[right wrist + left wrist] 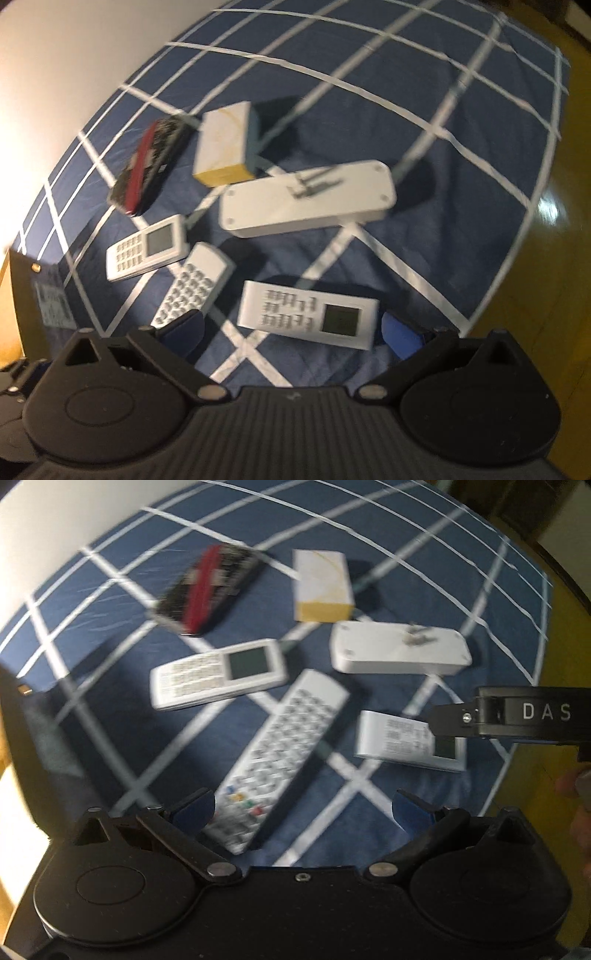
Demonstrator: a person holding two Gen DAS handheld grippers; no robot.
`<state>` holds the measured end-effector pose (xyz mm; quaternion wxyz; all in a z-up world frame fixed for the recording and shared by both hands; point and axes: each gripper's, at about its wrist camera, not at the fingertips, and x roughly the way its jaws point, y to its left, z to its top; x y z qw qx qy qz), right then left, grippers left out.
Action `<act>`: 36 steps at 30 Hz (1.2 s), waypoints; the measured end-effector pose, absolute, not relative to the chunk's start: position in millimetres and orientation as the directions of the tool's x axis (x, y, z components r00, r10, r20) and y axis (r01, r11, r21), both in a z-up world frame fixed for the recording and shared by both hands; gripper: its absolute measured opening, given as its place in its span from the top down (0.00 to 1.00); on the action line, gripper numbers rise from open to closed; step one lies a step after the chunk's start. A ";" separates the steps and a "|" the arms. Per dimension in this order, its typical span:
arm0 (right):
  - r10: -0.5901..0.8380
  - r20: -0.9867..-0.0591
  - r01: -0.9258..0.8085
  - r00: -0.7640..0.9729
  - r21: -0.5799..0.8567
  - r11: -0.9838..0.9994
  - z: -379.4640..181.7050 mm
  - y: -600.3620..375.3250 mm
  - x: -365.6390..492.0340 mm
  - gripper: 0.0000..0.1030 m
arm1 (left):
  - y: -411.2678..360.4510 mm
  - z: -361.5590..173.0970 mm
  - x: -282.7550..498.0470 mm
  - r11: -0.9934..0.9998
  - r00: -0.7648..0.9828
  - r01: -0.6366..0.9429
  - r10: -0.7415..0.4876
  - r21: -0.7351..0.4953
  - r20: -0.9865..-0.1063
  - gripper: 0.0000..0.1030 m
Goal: Organize objects
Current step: 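Move the right tool toward the white remotes beside the box, then grasp the white remote with a screen using the right gripper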
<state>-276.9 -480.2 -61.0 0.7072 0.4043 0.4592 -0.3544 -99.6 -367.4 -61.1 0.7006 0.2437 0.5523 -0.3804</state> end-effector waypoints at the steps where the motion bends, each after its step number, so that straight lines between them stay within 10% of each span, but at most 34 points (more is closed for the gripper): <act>1: -0.129 -0.937 0.878 0.323 0.247 0.410 -63.8 -482.4 -280.7 0.00 | -373.7 -64.4 -102.1 0.577 0.090 0.813 -0.265 -0.084 -0.960 0.00; 36: 0.007 -0.953 0.919 0.304 0.295 0.260 -132.6 -518.8 -294.1 0.14 | -465.0 -132.1 -103.2 0.414 -0.140 0.886 -0.193 -0.210 -0.971 0.27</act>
